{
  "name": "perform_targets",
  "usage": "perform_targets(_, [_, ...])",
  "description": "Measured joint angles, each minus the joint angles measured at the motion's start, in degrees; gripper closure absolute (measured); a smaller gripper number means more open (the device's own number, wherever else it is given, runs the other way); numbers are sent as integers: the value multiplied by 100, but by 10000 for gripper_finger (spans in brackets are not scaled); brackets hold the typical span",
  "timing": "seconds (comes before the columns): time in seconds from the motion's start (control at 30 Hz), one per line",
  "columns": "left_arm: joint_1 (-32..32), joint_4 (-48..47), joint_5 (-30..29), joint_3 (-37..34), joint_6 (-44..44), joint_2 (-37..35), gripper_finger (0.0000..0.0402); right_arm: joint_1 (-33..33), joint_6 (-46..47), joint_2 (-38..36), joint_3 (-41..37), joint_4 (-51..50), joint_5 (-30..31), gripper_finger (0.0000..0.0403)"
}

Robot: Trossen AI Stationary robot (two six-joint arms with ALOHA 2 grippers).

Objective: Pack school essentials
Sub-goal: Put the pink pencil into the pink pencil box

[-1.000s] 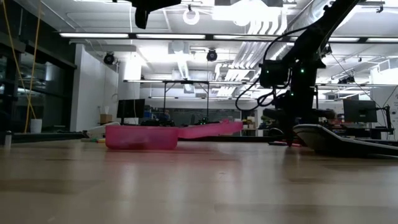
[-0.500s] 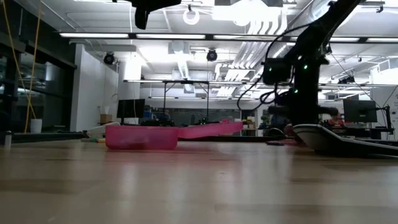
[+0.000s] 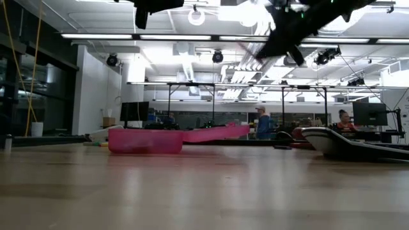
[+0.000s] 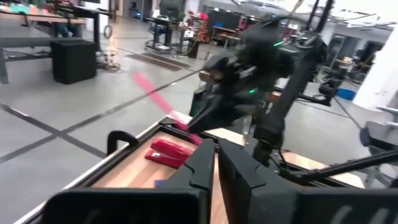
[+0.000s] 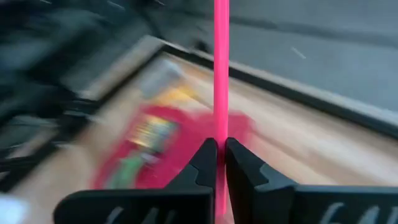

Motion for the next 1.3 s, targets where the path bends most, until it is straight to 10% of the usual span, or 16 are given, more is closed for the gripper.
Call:
perform_targets(0.57, [-42,1309,1028,2,-436,440,178,1687,-1242,1052,7,3311,-411,402])
perform_targets(1.07, [-245,2573,1048,2,-635,1295,185,1929,-1246,1955,516,3738,-410,403])
perform_targets(1.3, [-269,2502,925,9,-500,1193,285,1902,-1297,1961,525,3792,-410,403])
